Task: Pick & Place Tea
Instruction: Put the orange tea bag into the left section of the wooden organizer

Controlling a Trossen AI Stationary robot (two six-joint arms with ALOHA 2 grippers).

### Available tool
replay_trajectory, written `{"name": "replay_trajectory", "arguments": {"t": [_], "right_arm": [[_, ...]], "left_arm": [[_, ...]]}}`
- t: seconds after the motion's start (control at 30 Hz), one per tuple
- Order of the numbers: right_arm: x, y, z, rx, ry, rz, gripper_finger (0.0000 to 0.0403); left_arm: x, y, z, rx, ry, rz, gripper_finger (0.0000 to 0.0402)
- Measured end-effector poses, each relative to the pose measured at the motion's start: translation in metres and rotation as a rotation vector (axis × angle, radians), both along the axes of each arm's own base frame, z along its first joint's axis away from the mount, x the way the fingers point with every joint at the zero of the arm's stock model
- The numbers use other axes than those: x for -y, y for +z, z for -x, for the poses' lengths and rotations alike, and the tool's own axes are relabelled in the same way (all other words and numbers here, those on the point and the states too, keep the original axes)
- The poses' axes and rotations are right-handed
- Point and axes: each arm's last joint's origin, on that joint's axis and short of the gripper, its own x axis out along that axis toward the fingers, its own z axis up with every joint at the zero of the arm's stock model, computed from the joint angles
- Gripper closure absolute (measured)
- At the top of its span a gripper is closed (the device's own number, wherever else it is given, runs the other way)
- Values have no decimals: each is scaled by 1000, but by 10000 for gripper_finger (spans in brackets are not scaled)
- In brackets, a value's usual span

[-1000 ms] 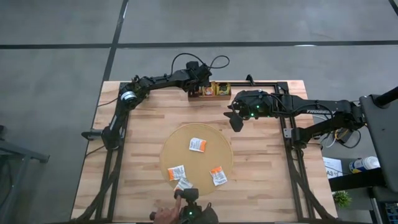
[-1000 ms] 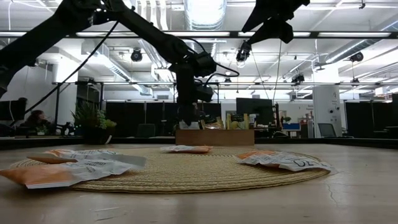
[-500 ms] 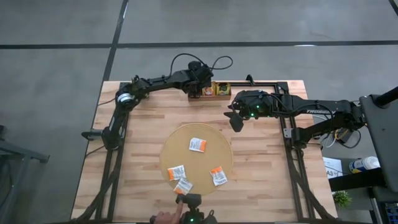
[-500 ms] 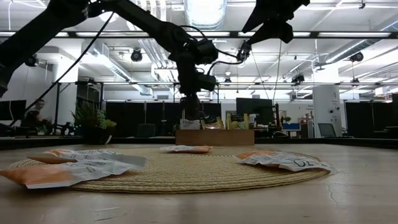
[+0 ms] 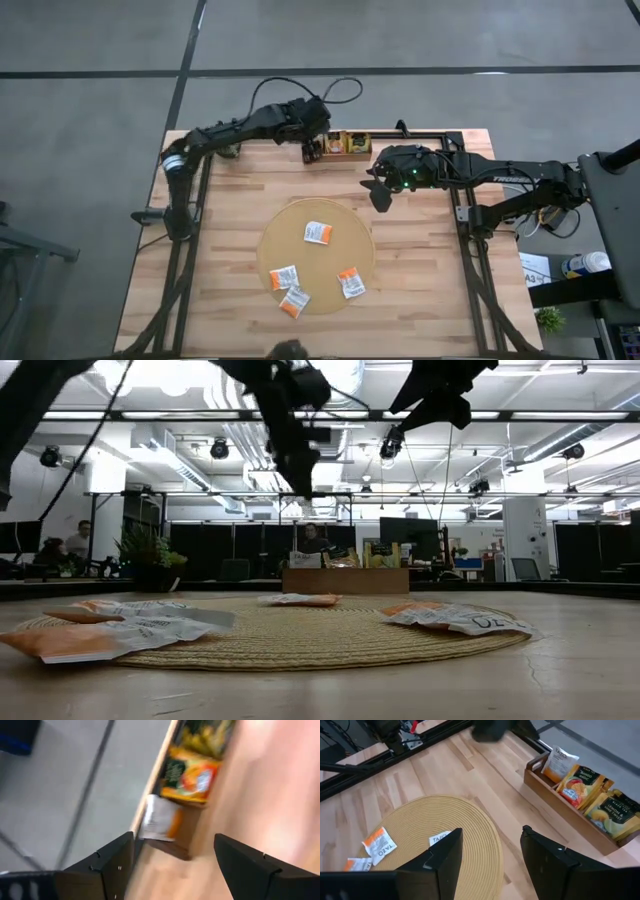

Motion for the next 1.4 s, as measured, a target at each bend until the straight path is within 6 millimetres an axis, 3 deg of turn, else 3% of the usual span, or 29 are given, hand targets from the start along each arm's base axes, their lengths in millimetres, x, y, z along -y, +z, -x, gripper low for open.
{"name": "replay_trajectory", "arguments": {"t": [0.17,0.4,0.9,1.13,1.4], "right_arm": [[0,0,0,-10,17,13,207],[-2,-4,3,-62,88,-4,207],[-6,-9,6,-135,168,44,207],[-6,-13,6,-145,161,34,207],[-6,-13,6,-143,154,29,209]], "left_arm": [[29,23,13,84,11,120,133],[72,23,10,84,-36,277,133],[129,-39,7,87,48,423,133],[140,-62,8,104,148,534,133],[141,-79,14,174,470,663,133]]}}
